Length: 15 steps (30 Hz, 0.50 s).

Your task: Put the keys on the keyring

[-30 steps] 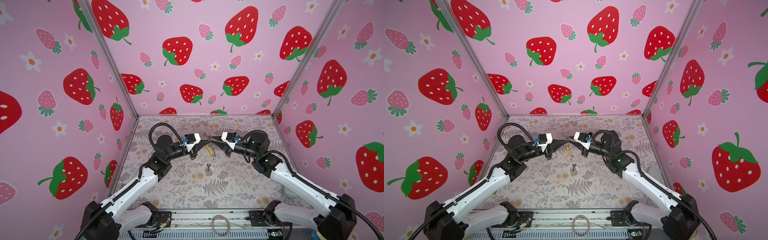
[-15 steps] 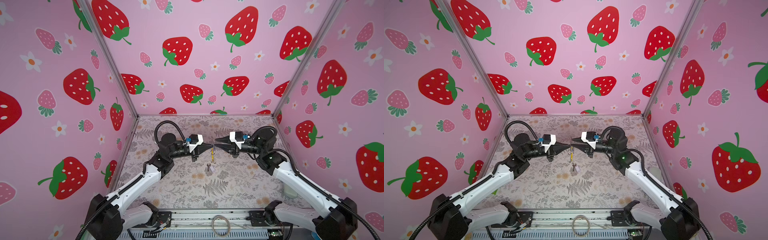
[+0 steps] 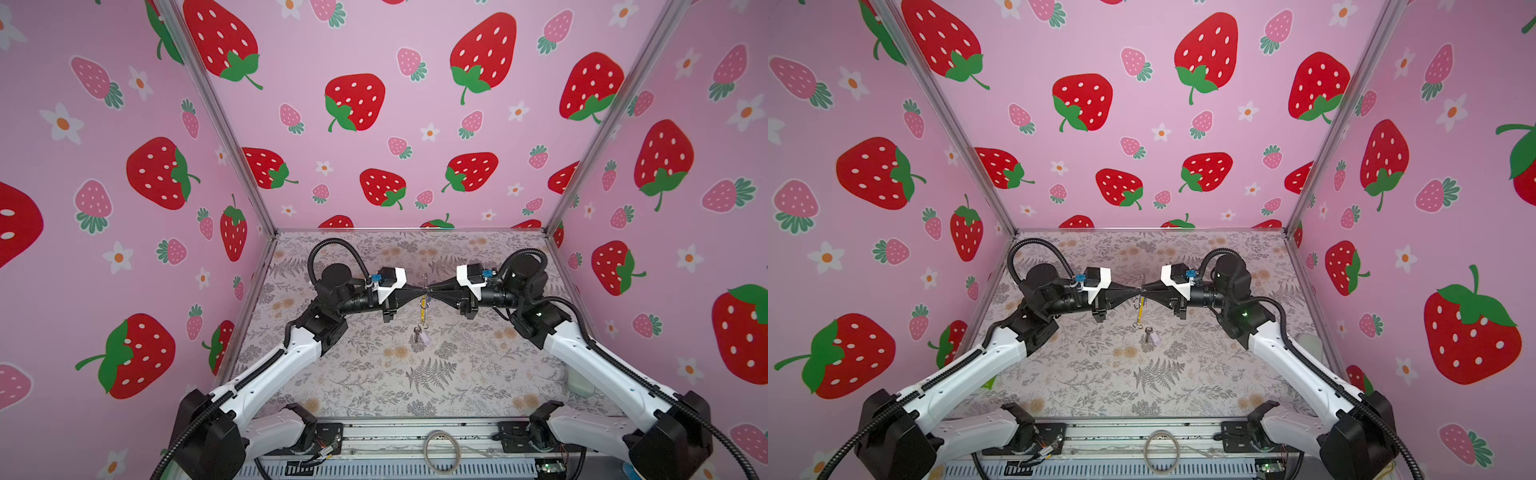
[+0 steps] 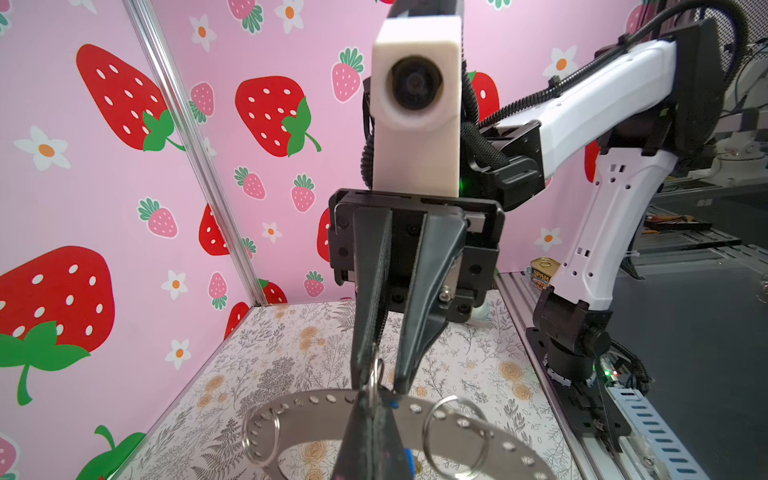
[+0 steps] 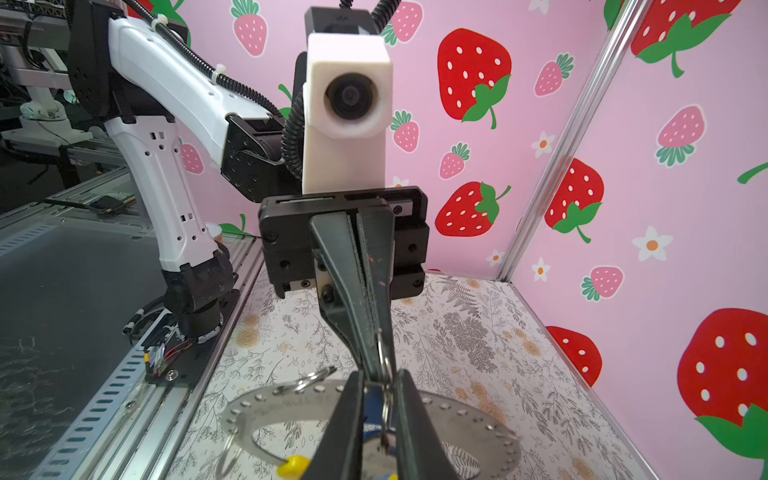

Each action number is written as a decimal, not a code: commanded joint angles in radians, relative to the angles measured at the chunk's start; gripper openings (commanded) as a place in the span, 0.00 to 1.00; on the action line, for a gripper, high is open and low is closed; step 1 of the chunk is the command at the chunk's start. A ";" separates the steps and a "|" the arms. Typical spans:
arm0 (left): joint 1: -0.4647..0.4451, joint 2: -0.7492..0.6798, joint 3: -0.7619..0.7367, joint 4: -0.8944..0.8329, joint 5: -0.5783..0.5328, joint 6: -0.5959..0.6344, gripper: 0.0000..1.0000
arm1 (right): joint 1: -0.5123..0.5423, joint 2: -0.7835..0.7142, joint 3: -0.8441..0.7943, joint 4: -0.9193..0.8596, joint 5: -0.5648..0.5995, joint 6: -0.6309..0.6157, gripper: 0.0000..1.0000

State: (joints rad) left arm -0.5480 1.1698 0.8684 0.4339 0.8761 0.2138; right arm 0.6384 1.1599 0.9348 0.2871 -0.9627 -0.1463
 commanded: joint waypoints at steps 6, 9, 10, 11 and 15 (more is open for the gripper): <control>0.006 -0.019 0.055 -0.026 0.023 0.045 0.00 | -0.005 0.013 0.043 -0.015 -0.037 0.014 0.10; 0.008 -0.021 0.056 -0.032 0.023 0.050 0.00 | -0.005 0.016 0.043 -0.014 -0.034 0.015 0.08; 0.008 -0.022 0.056 -0.031 0.022 0.050 0.00 | -0.005 0.018 0.044 -0.014 -0.035 0.016 0.07; 0.008 -0.021 0.058 -0.034 0.021 0.052 0.00 | -0.005 0.019 0.044 -0.015 -0.036 0.017 0.05; 0.008 -0.028 0.063 -0.067 0.018 0.076 0.00 | -0.004 0.022 0.045 -0.016 -0.034 0.020 0.03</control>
State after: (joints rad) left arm -0.5430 1.1637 0.8768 0.3779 0.8761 0.2554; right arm 0.6365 1.1770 0.9474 0.2718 -0.9710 -0.1310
